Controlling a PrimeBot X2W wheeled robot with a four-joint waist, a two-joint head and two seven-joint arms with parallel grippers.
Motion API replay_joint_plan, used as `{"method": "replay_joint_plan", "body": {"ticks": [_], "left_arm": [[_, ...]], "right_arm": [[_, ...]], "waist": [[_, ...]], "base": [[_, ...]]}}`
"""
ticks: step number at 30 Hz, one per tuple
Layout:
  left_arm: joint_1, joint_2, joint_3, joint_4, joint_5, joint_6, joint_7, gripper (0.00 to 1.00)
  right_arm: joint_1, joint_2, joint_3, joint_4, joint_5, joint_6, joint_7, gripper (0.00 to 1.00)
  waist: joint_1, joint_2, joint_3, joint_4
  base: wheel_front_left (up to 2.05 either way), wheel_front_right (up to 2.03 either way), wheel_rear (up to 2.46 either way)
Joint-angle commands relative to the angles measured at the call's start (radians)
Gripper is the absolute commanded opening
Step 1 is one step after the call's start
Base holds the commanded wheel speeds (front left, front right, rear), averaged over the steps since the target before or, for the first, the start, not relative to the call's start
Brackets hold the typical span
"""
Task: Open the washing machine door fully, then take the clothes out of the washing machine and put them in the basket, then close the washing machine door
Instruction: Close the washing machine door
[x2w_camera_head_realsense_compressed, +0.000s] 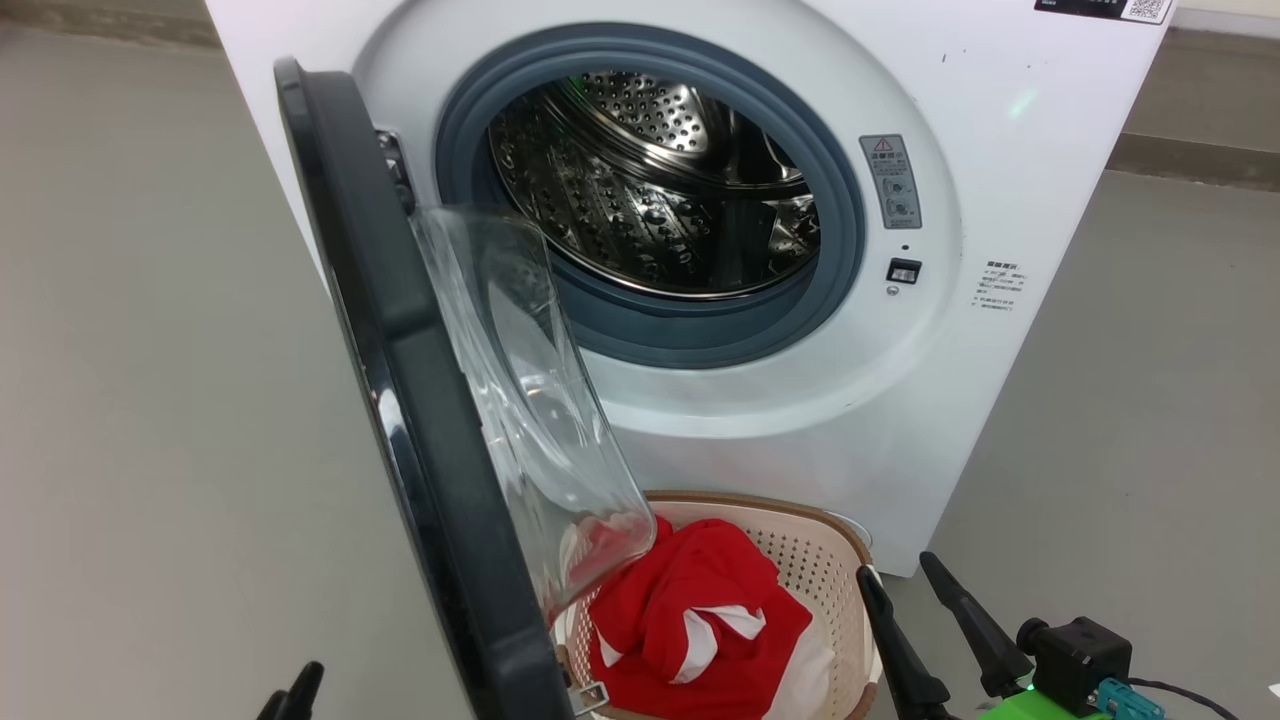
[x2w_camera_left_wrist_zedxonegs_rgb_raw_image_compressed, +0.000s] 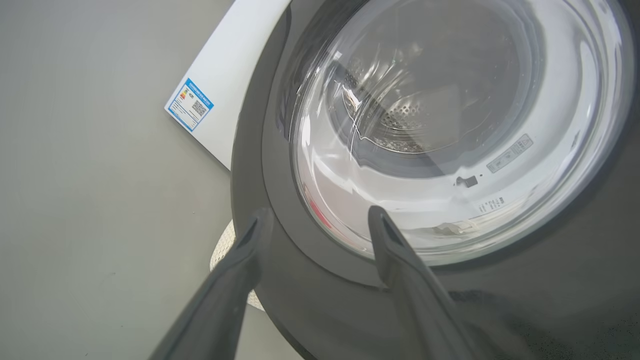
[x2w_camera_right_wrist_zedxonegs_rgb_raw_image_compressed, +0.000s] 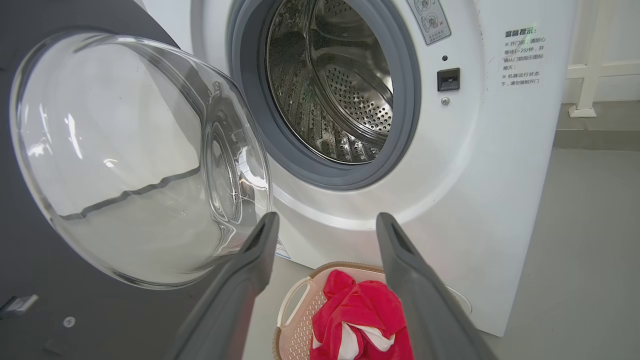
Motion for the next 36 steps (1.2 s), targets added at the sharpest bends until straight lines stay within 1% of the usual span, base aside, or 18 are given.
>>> {"method": "replay_joint_plan", "body": {"ticks": [1,7,8,12,15,16,22,25,28,29,31,33,36], "left_arm": [[-0.022,0.004,0.024,0.007,0.012,-0.006,-0.062,1.0],[-0.039,-0.034,-0.032,0.061,0.038,-0.007,-0.2,1.0],[-0.039,-0.034,-0.032,0.061,0.038,-0.007,-0.2,1.0],[-0.051,-0.034,-0.063,0.102,0.125,-0.007,-0.262,1.0],[-0.059,-0.056,-0.042,0.134,0.201,-0.007,-0.277,1.0],[-0.062,-0.069,-0.019,0.137,0.231,-0.007,-0.278,1.0],[-0.047,-0.17,0.112,0.119,0.479,-0.007,-0.279,1.0],[-0.035,-0.208,0.169,0.088,0.642,-0.007,-0.279,1.0],[-0.014,-0.241,0.219,0.046,0.849,-0.003,-0.279,1.0],[-0.007,-0.264,0.236,0.033,0.897,-0.003,-0.279,1.0],[0.01,-0.292,0.257,0.005,0.998,-0.003,-0.279,1.0],[0.024,-0.317,0.273,-0.021,1.067,-0.003,-0.279,1.0],[0.041,-0.339,0.29,-0.057,1.151,-0.001,-0.279,1.0]], "right_arm": [[-0.014,-0.006,0.016,-0.021,0.009,0.006,-0.006,1.0],[-0.016,-0.006,0.011,-0.02,0.009,0.006,-0.006,1.0],[-0.016,-0.006,0.011,-0.02,0.009,0.006,-0.006,1.0],[-0.016,-0.005,0.009,-0.02,0.009,0.006,-0.006,1.0],[-0.015,-0.006,0.006,-0.018,0.009,0.006,-0.006,1.0],[-0.015,-0.006,0.005,-0.018,0.009,0.006,-0.006,1.0],[-0.011,-0.008,-0.001,-0.017,0.008,0.006,-0.006,1.0],[-0.013,-0.012,-0.005,-0.016,0.009,0.006,-0.006,1.0],[-0.013,-0.015,-0.009,-0.016,0.009,0.006,-0.006,1.0],[-0.013,-0.016,-0.012,-0.016,0.009,0.006,-0.006,1.0],[-0.014,-0.017,-0.016,-0.017,0.01,0.006,-0.006,1.0],[-0.014,-0.017,-0.018,-0.019,0.009,0.006,-0.006,1.0],[-0.016,-0.019,-0.022,-0.022,0.007,0.006,-0.006,1.0]], "waist": [[0.0,-0.0001,0.0,0.003],[0.0,-0.0001,0.001,0.007],[0.0,-0.0001,0.001,0.007],[0.0,-0.0001,0.001,0.008],[0.0,-0.0001,-0.002,0.009],[0.0,-0.0001,-0.003,0.01],[0.0,-0.0001,-0.008,0.013],[0.0,-0.0001,-0.008,0.015],[0.0,-0.0001,-0.009,0.016],[0.0,-0.0001,-0.01,0.016],[0.0,-0.0001,-0.009,0.016],[0.0,-0.0001,-0.007,0.016],[0.0,-0.0001,-0.005,0.016]], "base": [[0.0,0.0,0.0],[0.0,0.0,0.0],[0.0,0.0,0.0],[0.0,0.0,0.0],[0.0,0.0,0.0],[0.0,0.0,0.0],[0.0,0.0,0.0],[0.0,0.0,0.0],[0.0,0.0,0.0],[0.0,0.0,0.0],[0.0,0.0,0.0],[0.0,0.0,0.0],[0.0,0.0,0.0]]}}
